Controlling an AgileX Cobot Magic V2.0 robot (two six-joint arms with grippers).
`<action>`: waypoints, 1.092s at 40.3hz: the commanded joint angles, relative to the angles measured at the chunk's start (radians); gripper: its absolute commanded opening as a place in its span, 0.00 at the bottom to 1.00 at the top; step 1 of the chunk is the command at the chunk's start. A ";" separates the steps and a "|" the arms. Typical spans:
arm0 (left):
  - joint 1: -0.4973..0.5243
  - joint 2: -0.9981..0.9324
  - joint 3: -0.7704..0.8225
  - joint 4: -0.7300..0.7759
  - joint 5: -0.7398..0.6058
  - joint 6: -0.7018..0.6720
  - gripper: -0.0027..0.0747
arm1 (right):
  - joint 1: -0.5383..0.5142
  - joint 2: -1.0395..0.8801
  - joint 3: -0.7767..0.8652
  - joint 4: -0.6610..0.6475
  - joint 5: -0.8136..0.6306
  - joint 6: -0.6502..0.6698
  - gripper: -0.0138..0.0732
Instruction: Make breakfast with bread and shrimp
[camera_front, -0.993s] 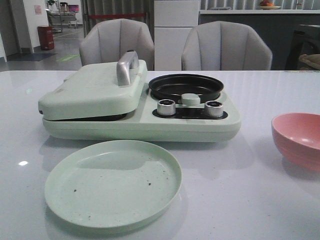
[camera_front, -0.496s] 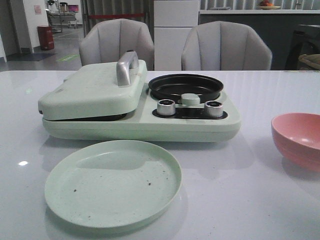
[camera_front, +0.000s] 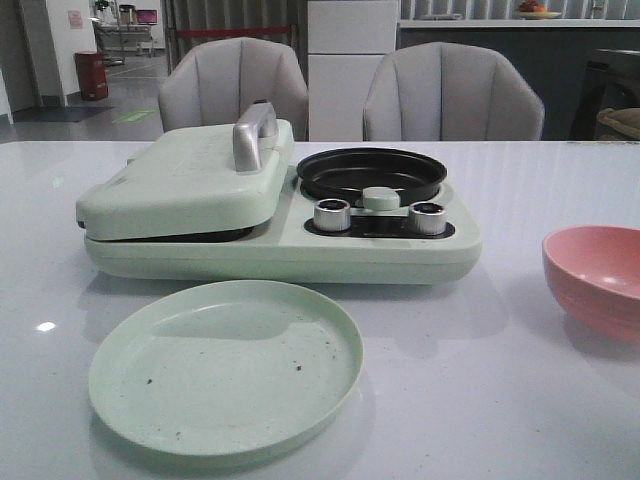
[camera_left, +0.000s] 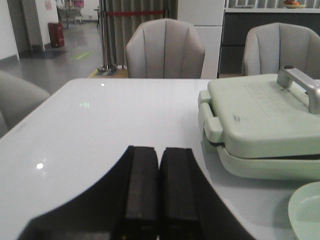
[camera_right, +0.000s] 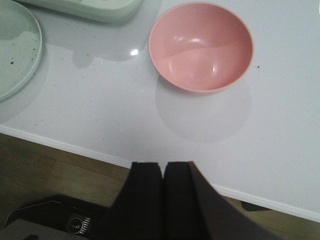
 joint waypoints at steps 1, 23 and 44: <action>0.002 -0.020 0.006 -0.009 -0.145 0.026 0.16 | 0.001 0.002 -0.025 0.000 -0.061 -0.001 0.20; -0.018 -0.020 0.006 -0.011 -0.142 0.026 0.16 | 0.001 0.002 -0.025 0.000 -0.061 -0.001 0.20; -0.018 -0.020 0.006 -0.011 -0.142 0.026 0.16 | 0.001 0.002 -0.025 0.000 -0.061 -0.001 0.20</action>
